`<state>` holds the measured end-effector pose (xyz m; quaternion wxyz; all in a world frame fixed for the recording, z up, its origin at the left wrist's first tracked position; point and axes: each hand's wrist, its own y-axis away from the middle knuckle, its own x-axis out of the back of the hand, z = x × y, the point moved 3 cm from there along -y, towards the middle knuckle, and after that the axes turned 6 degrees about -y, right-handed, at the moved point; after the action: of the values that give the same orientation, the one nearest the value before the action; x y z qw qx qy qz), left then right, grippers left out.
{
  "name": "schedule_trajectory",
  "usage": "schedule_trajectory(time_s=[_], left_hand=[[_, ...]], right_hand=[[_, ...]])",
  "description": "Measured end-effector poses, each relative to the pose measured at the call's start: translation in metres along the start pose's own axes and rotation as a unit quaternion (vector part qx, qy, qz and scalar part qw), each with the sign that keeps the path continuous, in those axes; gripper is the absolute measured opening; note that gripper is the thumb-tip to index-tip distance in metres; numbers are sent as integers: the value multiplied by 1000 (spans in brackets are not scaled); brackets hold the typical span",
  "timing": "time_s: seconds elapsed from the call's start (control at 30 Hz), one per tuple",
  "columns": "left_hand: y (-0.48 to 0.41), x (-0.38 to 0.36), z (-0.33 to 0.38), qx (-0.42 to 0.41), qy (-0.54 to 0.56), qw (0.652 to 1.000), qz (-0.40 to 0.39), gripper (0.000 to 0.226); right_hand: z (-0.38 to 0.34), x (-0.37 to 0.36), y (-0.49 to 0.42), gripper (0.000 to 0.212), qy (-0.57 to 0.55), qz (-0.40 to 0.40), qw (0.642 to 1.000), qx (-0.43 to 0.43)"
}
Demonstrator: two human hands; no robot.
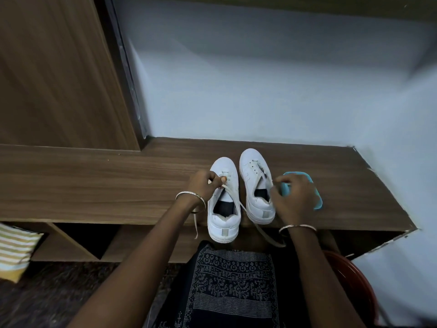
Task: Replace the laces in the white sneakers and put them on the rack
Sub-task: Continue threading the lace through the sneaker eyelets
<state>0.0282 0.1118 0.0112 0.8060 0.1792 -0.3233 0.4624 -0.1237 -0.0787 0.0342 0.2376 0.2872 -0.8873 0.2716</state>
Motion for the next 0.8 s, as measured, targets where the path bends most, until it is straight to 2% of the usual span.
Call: schedule_trajectory(time_s=[0.1,0.2,0.3,0.4,0.6,0.8], left_hand=[[-3,-1,3,1,-7,1000,-11,33],[-5,-2,2,-4,-1,1000,-19,32],[-6,-2,-1,2,27,999,-18,34],[-8,0,-8,-2,35,999,-24,32],[-7,15,-33,2,25,999,-35,9],[-3,18,-46,30,39,999,-15,14]], right_hand=[[-27,-34,16,9,-34,-85,994,57],[-42,-66,29,18,-76,-156,984,45],[-51,-83,34,21,-72,-147,986,44],[-51,-86,31,16,-93,-149,984,3],[-33,-68,15,6,-84,-134,987,-27],[-23,-61,14,7,-37,-131,990,-35]])
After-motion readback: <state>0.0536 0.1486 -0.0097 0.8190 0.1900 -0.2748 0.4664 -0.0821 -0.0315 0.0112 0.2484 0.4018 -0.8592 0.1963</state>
